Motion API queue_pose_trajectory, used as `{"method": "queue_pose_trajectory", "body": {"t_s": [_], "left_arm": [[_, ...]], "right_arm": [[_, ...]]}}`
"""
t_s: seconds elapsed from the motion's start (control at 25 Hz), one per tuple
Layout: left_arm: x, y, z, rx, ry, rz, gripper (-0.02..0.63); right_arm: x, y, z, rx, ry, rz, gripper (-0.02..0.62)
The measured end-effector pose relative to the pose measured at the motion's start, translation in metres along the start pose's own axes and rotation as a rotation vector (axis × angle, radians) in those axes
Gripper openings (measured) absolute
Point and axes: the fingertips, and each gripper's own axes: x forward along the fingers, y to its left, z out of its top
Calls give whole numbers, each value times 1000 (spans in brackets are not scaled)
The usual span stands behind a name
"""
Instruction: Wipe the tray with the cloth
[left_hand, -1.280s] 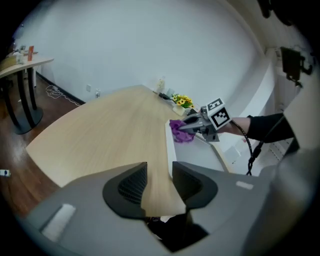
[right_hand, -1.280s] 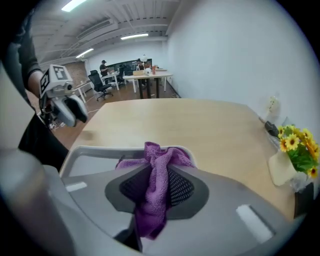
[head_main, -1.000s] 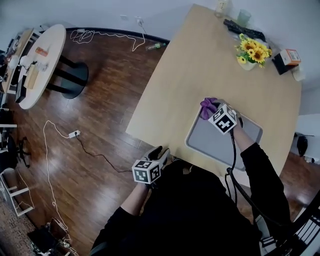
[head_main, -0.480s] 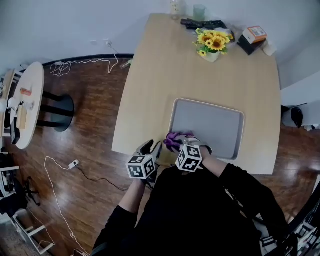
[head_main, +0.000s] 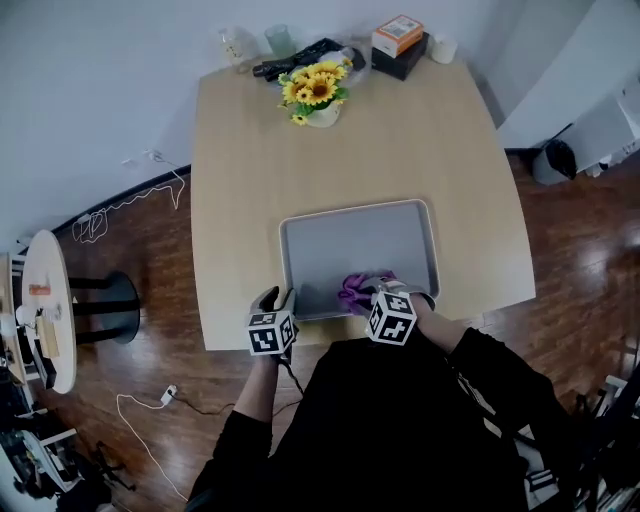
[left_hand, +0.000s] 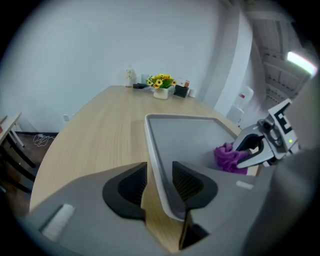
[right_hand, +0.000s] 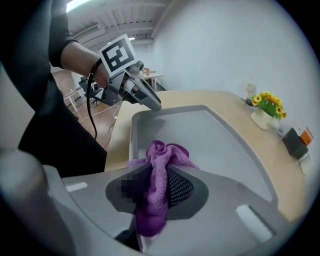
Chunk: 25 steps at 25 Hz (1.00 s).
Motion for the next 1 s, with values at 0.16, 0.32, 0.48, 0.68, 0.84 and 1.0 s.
{"method": "queue_pose_trajectory", "body": {"t_s": [0.16, 0.32, 0.48, 0.68, 0.84, 1.0], "left_arm": [[11, -9, -14, 21, 60, 0, 141], [14, -15, -21, -11, 75, -2, 140], [15, -21, -20, -39, 77, -13, 137], [19, -23, -16, -72, 81, -32, 133], [18, -22, -18, -98, 84, -42, 133], [19, -20, -18, -103, 77, -52, 133]], "right_arm": [[-43, -20, -72, 95, 87, -66, 77], [-75, -47, -125, 171, 149, -93, 78], [-86, -93, -133, 280, 75, -122, 81], [-88, -197, -120, 365, 6, -277, 83], [-76, -233, -108, 340, 33, -288, 83], [-71, -231, -105, 344, 36, -285, 83]]}}
